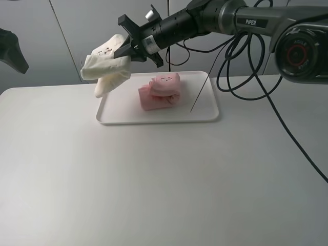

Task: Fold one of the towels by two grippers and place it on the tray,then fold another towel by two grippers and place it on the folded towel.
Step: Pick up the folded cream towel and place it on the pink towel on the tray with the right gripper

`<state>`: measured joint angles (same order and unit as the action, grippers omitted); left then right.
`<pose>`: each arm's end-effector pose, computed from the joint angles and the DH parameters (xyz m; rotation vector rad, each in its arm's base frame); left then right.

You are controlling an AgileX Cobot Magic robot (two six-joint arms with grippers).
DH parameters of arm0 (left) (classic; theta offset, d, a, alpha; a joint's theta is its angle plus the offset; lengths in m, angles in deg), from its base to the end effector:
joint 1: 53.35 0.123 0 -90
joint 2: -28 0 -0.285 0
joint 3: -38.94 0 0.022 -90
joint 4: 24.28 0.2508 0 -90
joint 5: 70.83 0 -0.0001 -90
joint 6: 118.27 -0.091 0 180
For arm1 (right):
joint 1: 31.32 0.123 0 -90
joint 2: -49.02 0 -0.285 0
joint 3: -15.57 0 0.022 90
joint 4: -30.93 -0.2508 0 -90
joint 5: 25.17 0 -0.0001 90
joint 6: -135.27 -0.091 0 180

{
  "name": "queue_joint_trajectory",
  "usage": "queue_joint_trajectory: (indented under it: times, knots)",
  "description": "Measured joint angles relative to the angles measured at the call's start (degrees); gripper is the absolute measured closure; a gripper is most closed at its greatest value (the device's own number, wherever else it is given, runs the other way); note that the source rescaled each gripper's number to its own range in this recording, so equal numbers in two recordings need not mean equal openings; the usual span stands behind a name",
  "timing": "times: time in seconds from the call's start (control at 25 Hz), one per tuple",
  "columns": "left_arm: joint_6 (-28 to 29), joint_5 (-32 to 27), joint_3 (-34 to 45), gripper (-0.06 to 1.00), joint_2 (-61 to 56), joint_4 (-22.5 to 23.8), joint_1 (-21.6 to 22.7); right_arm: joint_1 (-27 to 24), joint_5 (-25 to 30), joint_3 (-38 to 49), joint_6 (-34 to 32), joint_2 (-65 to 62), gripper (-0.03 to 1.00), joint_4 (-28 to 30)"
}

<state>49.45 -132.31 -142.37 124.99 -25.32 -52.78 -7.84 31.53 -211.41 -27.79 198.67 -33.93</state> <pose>0.3217 0.0017 0.3191 0.2724 2.7297 0.0379 0.4651 0.2772 0.1910 -0.2636 2.4847 1.4632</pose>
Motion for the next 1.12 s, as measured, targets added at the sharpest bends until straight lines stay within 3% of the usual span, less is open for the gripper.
queue_joint_trajectory:
  times: [0.36, 0.6, 1.12]
  knots:
    - [-0.1, 0.0, 0.0, -0.03, 0.0, -0.1, 0.0, -7.4, 2.3, 0.0, -1.1, 0.0, 0.87, 4.3]
    - [-0.3, 0.0, 0.0, -0.03, 0.0, -0.2, 0.0, -7.6, 2.8, 0.0, -1.1, 0.0, 0.87, 7.3]
    - [-0.5, 0.0, 0.0, -0.03, 0.0, -0.2, 0.0, -9.6, 2.1, -0.2, -0.7, 4.1, 0.87, 7.3]
